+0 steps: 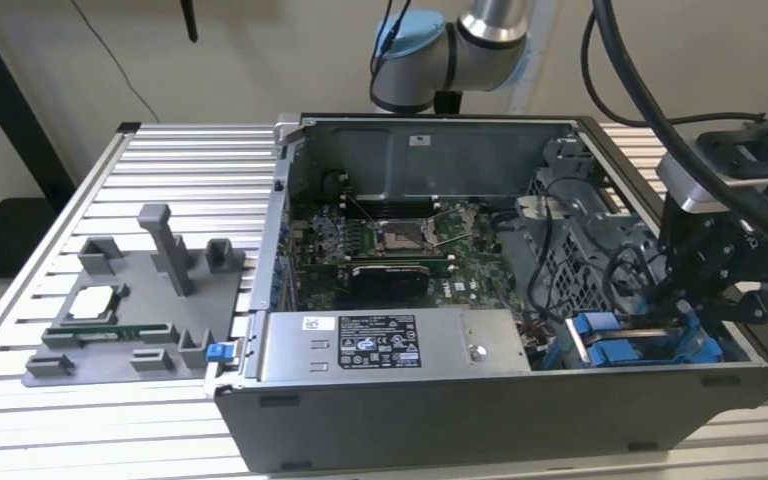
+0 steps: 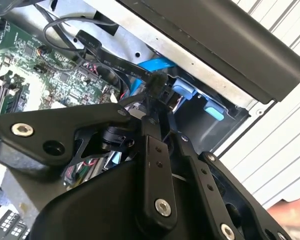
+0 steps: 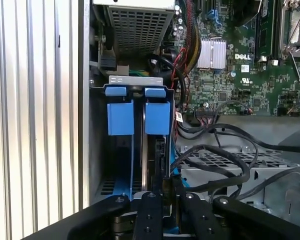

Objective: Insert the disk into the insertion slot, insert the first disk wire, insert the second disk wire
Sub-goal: 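Insert the first disk wire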

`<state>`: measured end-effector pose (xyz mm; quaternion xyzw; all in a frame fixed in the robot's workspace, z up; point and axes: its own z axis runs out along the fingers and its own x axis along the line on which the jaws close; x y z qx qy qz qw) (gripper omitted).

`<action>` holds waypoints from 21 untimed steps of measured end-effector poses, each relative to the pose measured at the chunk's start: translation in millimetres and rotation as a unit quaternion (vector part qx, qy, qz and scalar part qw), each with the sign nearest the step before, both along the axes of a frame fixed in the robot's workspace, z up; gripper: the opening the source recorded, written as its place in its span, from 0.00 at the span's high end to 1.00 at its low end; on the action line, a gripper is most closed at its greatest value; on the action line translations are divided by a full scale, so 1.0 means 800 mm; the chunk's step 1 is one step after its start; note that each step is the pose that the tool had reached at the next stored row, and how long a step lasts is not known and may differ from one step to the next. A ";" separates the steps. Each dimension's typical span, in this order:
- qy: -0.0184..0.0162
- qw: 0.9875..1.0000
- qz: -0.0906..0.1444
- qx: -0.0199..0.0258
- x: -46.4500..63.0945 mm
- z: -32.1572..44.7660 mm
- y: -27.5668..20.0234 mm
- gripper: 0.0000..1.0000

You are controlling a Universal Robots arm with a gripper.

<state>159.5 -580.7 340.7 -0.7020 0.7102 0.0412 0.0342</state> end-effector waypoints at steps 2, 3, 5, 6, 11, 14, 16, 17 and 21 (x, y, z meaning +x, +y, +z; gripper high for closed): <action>0.000 1.000 -0.004 0.000 0.000 0.0000 -0.0002 1.00; 0.000 1.000 -0.006 0.000 0.000 -0.0002 -0.0003 1.00; -0.001 1.000 -0.009 -0.001 0.000 -0.0014 -0.0003 1.00; -0.001 1.000 -0.009 -0.002 0.000 -0.0021 -0.0003 1.00; -0.002 1.000 -0.011 -0.005 0.000 -0.0070 0.0001 1.00; -0.003 1.000 -0.011 -0.004 -0.001 -0.0100 0.0004 1.00; -0.003 1.000 -0.011 -0.004 -0.002 -0.0115 0.0005 1.00; -0.003 1.000 -0.011 -0.004 -0.002 -0.0115 0.0005 1.00; -0.003 1.000 -0.011 -0.004 -0.002 -0.0088 0.0005 1.00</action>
